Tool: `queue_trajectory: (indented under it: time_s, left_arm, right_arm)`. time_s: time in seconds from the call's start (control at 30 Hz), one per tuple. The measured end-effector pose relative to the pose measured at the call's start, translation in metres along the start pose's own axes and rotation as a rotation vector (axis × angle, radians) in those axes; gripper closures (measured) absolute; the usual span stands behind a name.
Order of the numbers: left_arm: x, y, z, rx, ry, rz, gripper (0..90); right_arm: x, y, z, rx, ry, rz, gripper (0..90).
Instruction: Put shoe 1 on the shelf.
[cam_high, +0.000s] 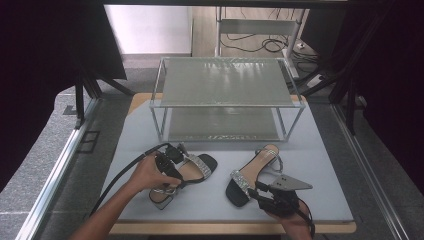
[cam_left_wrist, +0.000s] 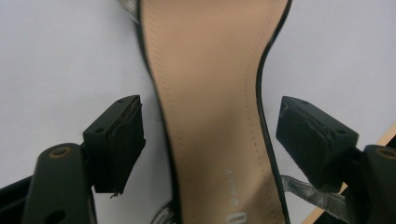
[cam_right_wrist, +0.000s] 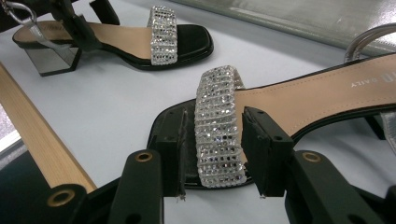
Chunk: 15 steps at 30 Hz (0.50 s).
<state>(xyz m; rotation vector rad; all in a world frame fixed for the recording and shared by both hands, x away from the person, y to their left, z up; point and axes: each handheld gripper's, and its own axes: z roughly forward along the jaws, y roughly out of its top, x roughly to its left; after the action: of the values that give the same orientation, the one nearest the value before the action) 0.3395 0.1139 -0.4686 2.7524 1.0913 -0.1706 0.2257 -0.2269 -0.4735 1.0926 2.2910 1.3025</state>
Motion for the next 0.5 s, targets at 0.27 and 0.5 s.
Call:
queue_trajectory:
  time_s: [0.27, 0.5]
  left_arm:
    - [-0.0082, 0.0036, 0.0144, 0.057, 0.070, -0.012, 39.4]
    - [-0.0020, -0.0016, 0.0099, -0.006, 0.038, -0.071, 42.3]
  right_arm:
    - [-0.0001, -0.0008, -0.0029, -0.006, -0.011, 0.000, 59.5]
    - [-0.0014, -0.0026, -0.0025, -0.005, -0.019, 0.006, 59.3]
